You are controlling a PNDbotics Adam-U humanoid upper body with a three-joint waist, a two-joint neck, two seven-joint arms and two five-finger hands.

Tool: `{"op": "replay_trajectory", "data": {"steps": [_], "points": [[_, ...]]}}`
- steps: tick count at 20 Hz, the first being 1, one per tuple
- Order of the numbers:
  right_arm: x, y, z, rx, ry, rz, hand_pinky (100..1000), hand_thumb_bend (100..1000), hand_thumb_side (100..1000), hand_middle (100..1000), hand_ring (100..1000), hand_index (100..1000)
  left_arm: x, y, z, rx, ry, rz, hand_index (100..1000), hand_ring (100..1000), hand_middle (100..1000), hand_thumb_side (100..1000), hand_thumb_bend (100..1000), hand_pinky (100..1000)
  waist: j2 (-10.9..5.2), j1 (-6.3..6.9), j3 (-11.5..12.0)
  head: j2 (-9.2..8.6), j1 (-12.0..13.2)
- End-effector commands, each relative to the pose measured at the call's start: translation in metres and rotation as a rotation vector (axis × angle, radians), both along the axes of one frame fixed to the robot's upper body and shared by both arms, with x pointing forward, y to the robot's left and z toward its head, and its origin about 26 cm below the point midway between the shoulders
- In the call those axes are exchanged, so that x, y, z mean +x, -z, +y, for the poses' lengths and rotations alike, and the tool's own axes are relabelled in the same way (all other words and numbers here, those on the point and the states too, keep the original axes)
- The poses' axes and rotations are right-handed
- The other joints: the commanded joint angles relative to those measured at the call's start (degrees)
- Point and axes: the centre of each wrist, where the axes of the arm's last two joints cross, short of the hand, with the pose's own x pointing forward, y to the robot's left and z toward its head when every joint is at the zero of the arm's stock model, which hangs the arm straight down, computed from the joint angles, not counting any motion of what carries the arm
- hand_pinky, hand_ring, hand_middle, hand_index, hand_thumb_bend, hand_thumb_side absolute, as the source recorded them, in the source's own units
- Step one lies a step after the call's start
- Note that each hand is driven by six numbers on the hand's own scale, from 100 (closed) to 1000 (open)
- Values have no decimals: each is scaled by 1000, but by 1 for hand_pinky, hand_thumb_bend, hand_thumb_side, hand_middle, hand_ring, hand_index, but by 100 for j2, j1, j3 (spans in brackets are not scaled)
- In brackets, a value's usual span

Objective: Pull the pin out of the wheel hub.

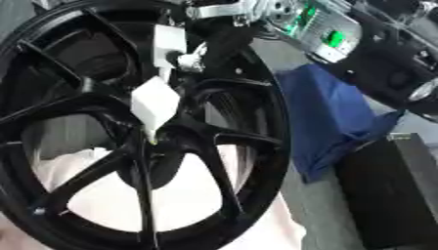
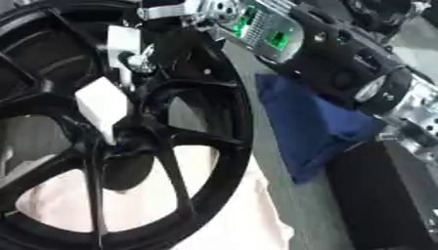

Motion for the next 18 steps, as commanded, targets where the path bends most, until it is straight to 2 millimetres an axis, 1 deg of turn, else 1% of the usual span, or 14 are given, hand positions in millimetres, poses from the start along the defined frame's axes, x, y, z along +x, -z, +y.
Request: {"op": "replay_trajectory", "data": {"steps": [1, 4, 5, 8, 9, 11, 12, 18], "points": [[0, -6, -3, 7, 9, -8, 929, 100, 685, 494, 923, 697, -2, -6, 1, 5, -1, -24, 723, 553, 575, 701, 259, 837, -72, 47, 6, -38, -19], [-1, -7, -3, 38, 9, -17, 914, 100, 671, 444, 896, 643, -2, -6, 0, 4, -2, -23, 722, 553, 575, 702, 259, 837, -69, 44, 10, -29, -23], [-1, -7, -2, 48, 10, -21, 905, 100, 666, 406, 874, 603, -2, -6, 0, 4, -1, -22, 722, 553, 575, 703, 258, 837, -69, 45, 10, -28, -23], [-3, -9, -1, 83, 2, -40, 884, 100, 644, 340, 813, 538, -2, -6, 0, 6, 0, -22, 722, 552, 576, 703, 257, 838, -72, 47, 9, -14, -21], [-4, -10, -1, 93, -1, -45, 874, 100, 638, 306, 782, 503, -2, -6, 1, 6, 0, -22, 722, 553, 576, 703, 257, 838, -73, 48, 7, -10, -22], [-6, -11, 0, 110, -6, -47, 862, 100, 663, 269, 751, 467, -2, -6, 1, 6, 0, -22, 722, 552, 576, 703, 258, 838, -78, 50, 4, -3, -26], [-7, -13, 1, 118, -11, -47, 860, 100, 661, 251, 742, 451, -2, -6, 1, 6, -1, -22, 722, 552, 576, 703, 258, 838, -80, 52, 2, 1, -26], [-15, -21, 4, 139, -37, -50, 853, 100, 658, 227, 727, 430, -2, -6, 2, 4, -4, -23, 722, 552, 577, 703, 256, 839, -94, 69, -13, 31, -44]]}}
